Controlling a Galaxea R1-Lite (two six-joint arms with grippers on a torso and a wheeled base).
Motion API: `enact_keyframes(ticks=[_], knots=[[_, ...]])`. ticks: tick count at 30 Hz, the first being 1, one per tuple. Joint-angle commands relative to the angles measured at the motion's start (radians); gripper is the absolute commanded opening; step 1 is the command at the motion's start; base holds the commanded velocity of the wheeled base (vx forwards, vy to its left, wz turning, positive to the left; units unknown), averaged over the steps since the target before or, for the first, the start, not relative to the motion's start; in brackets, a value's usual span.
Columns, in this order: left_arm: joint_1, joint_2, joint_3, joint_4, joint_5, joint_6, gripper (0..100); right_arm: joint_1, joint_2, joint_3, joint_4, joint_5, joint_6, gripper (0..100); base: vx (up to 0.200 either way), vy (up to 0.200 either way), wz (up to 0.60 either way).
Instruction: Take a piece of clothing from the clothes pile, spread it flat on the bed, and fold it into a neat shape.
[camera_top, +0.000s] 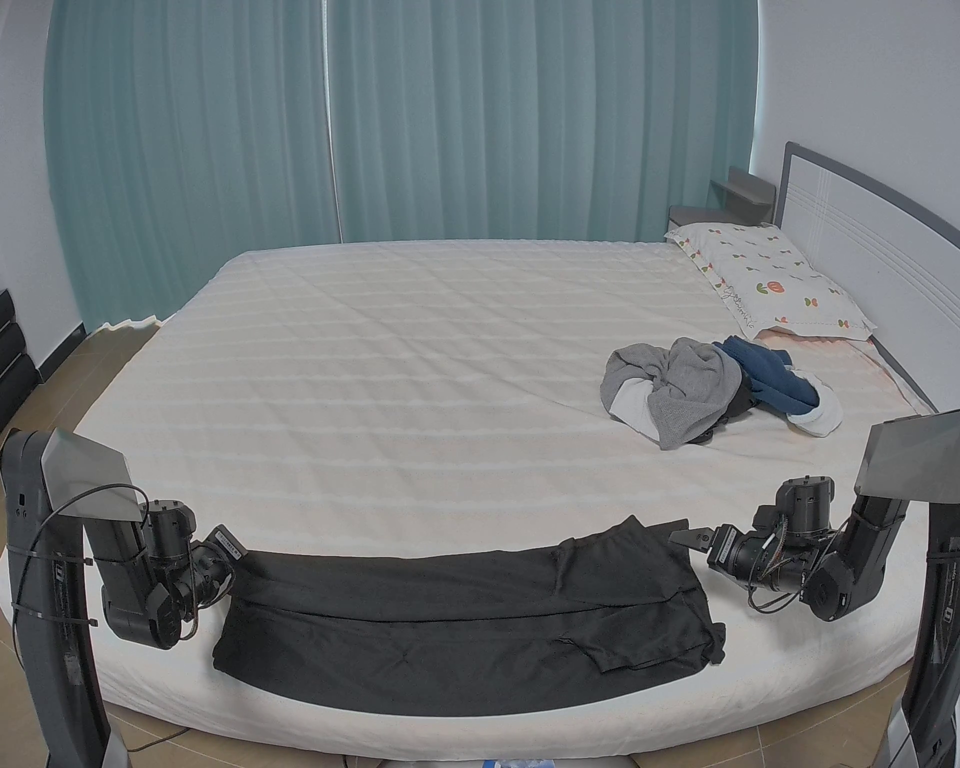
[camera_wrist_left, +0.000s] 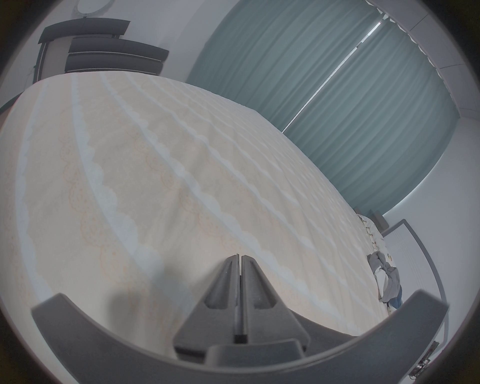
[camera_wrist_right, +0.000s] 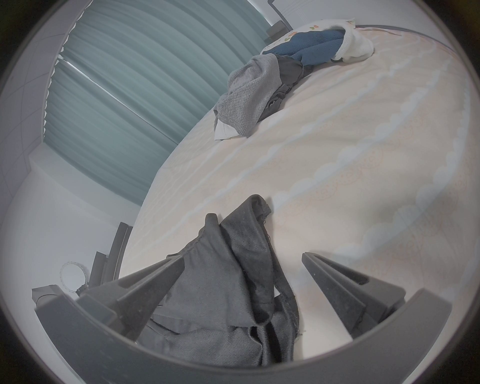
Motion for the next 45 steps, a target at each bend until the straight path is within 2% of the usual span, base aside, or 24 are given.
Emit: enact_keyframes(ticks=[1, 17, 18, 27, 29, 31, 32, 33, 35, 40, 45], knots=[[0.012, 0.003, -0.011, -0.001, 0.001, -0.001, 0, 0.0, 0.002, 0.0, -0.001, 0.0, 0.002, 100, 0.0, 0.0, 0.0], [0.016, 0.002, -0.024, 0.001, -0.009, -0.004, 0, -0.009, -0.002, -0.035, -0.001, 0.0, 0.1, 100, 0.0, 0.0, 0.0], [0.016, 0.002, -0.024, 0.001, -0.009, -0.004, 100, -0.009, -0.002, -0.035, -0.001, 0.0, 0.1, 100, 0.0, 0.0, 0.0], [0.023, -0.026, -0.008, 0.002, -0.016, -0.003, 100, -0.015, 0.019, -0.052, -0.001, 0.005, 0.108, 100, 0.0, 0.0, 0.0], [0.028, -0.073, 0.026, 0.007, -0.075, 0.002, 100, -0.053, 0.018, -0.06, -0.001, 0.082, 0.137, 100, 0.0, 0.0, 0.0], [0.031, -0.089, 0.054, 0.007, -0.161, 0.025, 100, -0.081, 0.013, -0.058, -0.004, 0.2, 0.172, 100, 0.0, 0.0, 0.0], [0.031, -0.089, 0.054, 0.007, -0.161, 0.025, 100, -0.081, 0.013, -0.058, -0.004, 0.2, 0.172, 100, 0.0, 0.0, 0.0], [0.048, -0.099, 0.074, 0.01, -0.234, 0.08, 100, -0.116, 0.015, -0.06, -0.008, 0.273, 0.177, 100, 0.0, 0.0, 0.0], [0.055, -0.101, 0.095, 0.018, -0.263, 0.137, 100, -0.127, 0.021, -0.075, -0.005, 0.276, 0.177, 100, 0.0, 0.0, 0.0], [0.051, -0.113, 0.103, 0.114, -0.265, 0.19, 100, -0.122, 0.028, -0.077, -0.004, 0.276, 0.177, 100, 0.0, 0.0, 0.0], [0.048, -0.113, 0.112, 0.147, -0.271, 0.275, 100, -0.122, 0.027, -0.072, -0.005, 0.276, 0.177, 100, 0.0, 0.0, 0.0]])
